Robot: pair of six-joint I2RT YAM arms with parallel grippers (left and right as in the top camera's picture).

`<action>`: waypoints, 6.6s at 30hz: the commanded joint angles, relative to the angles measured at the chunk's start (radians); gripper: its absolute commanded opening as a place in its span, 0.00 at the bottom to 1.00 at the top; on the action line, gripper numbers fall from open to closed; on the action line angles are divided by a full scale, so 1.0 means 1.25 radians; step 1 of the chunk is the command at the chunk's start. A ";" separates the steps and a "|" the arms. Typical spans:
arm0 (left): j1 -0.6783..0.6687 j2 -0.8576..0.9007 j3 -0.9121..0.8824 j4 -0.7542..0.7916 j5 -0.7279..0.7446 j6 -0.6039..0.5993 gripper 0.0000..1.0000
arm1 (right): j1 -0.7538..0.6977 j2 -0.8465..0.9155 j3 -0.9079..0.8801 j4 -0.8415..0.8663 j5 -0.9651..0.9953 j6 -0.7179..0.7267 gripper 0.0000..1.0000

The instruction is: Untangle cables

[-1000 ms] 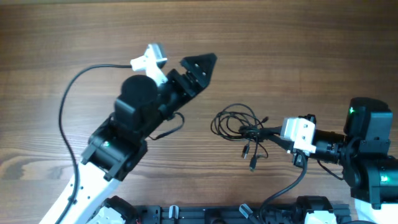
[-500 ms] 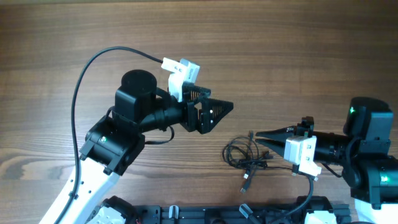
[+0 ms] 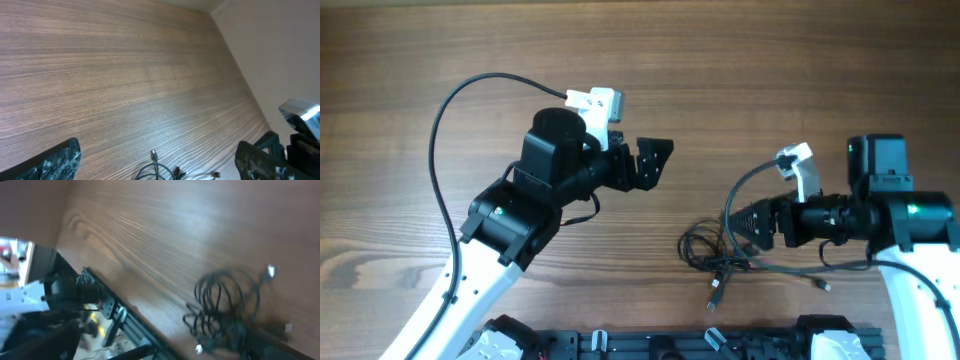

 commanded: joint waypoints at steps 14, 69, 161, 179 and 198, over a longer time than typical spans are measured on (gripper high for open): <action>0.002 0.005 0.002 -0.042 -0.019 0.018 1.00 | 0.063 0.005 -0.161 -0.024 0.255 0.827 1.00; -0.020 0.051 0.002 -0.042 0.020 0.292 0.88 | 0.176 -0.001 -0.139 0.863 -0.249 0.558 0.04; 0.019 0.009 0.002 -0.047 0.165 0.150 1.00 | 0.173 0.000 -0.139 0.933 -0.055 0.938 0.04; -0.014 -0.013 0.002 0.113 0.060 0.115 0.04 | 0.173 0.000 -0.139 0.875 0.046 0.976 0.04; -0.014 -0.155 0.002 0.011 -0.389 -0.198 0.44 | 0.173 0.000 -0.139 0.820 0.179 1.045 0.04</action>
